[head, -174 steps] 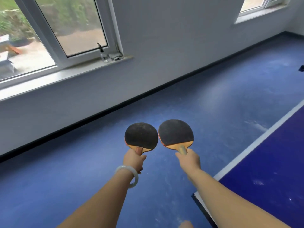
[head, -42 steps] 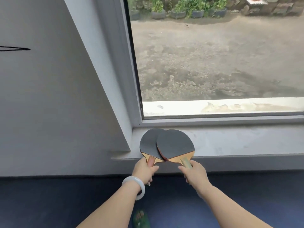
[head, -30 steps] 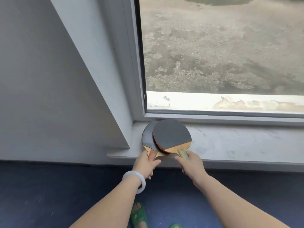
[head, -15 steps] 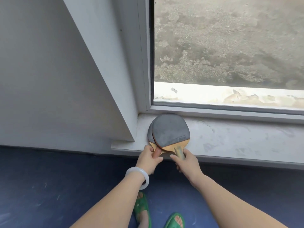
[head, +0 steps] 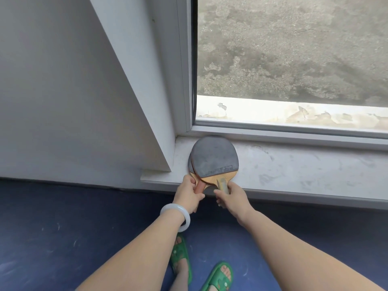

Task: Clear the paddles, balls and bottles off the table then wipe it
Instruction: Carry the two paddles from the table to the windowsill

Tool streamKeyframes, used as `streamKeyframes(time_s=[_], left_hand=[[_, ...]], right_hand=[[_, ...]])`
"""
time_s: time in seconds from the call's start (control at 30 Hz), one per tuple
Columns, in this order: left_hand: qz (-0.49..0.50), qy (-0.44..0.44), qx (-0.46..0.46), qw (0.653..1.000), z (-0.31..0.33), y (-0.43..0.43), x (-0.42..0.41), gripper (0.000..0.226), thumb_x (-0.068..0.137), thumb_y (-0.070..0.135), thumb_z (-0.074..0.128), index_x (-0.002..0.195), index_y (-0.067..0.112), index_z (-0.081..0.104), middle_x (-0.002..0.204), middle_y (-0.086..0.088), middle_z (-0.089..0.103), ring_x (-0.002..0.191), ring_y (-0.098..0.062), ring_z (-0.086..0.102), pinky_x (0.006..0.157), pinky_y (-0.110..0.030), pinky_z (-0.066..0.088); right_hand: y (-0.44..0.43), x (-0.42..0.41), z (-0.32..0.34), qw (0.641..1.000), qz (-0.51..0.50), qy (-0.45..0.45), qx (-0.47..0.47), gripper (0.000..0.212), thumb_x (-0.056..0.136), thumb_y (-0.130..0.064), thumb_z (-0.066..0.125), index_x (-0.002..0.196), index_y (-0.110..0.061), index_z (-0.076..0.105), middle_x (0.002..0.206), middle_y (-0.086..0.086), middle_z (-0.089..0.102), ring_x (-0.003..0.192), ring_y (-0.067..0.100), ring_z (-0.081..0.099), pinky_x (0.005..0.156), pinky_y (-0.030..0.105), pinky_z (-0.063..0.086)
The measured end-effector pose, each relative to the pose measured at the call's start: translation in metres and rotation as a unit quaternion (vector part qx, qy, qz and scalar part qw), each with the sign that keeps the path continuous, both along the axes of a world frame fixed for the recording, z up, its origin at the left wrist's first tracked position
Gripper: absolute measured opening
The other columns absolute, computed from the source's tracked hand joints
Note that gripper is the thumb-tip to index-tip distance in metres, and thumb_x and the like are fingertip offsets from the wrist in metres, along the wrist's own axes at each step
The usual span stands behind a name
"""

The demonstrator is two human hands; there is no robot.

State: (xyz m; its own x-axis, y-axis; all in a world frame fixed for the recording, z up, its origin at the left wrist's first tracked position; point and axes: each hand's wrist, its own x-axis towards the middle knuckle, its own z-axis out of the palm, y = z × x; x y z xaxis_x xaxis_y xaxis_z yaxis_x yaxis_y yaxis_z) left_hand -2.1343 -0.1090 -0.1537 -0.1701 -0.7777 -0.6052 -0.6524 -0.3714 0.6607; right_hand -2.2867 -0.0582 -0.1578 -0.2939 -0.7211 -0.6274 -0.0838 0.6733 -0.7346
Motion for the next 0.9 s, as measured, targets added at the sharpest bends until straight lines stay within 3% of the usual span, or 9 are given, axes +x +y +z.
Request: streamKeyframes(time_s=[0.37,0.53,0.7,0.9], left_hand=[[-0.009,-0.008,0.005,1.0,0.0044,-0.0016,0.0011,0.039,0.087,0.011,0.07,0.114,0.016,0.043,0.108,0.001,0.057,0.098,-0.019,0.06,0.057,-0.022,0.045],[-0.004,-0.016,-0.001,1.0,0.0064,-0.0031,-0.0004,0.038,0.085,0.008,0.072,0.111,0.014,0.045,0.103,0.001,0.057,0.092,-0.018,0.059,0.07,-0.026,0.041],[0.001,-0.014,-0.003,1.0,0.0052,-0.0019,0.0005,0.038,0.085,0.01,0.073,0.111,0.016,0.045,0.106,0.001,0.057,0.095,-0.018,0.059,0.07,-0.025,0.042],[-0.008,-0.022,-0.001,1.0,0.0085,-0.0001,0.0035,0.039,0.086,0.013,0.073,0.116,0.018,0.048,0.107,0.004,0.057,0.098,-0.017,0.059,0.08,-0.029,0.045]], right_hand=[[0.002,-0.0046,-0.0027,1.0,0.008,0.012,0.001,0.019,0.091,-0.017,0.069,0.098,-0.003,0.058,0.079,0.009,0.065,0.06,0.016,0.059,0.06,0.031,0.056],[-0.0026,-0.0028,-0.0033,1.0,0.0,0.018,0.01,0.019,0.091,-0.017,0.068,0.092,-0.004,0.055,0.075,0.01,0.062,0.058,0.019,0.058,0.056,0.031,0.052],[-0.0014,-0.0018,-0.0051,1.0,-0.002,0.024,0.01,0.02,0.091,-0.017,0.069,0.084,-0.01,0.052,0.072,0.009,0.062,0.057,0.019,0.059,0.057,0.034,0.052],[0.0035,-0.0031,0.0006,0.999,0.003,0.035,0.007,0.018,0.09,-0.019,0.07,0.093,-0.006,0.058,0.08,0.008,0.064,0.06,0.017,0.06,0.059,0.032,0.056]])
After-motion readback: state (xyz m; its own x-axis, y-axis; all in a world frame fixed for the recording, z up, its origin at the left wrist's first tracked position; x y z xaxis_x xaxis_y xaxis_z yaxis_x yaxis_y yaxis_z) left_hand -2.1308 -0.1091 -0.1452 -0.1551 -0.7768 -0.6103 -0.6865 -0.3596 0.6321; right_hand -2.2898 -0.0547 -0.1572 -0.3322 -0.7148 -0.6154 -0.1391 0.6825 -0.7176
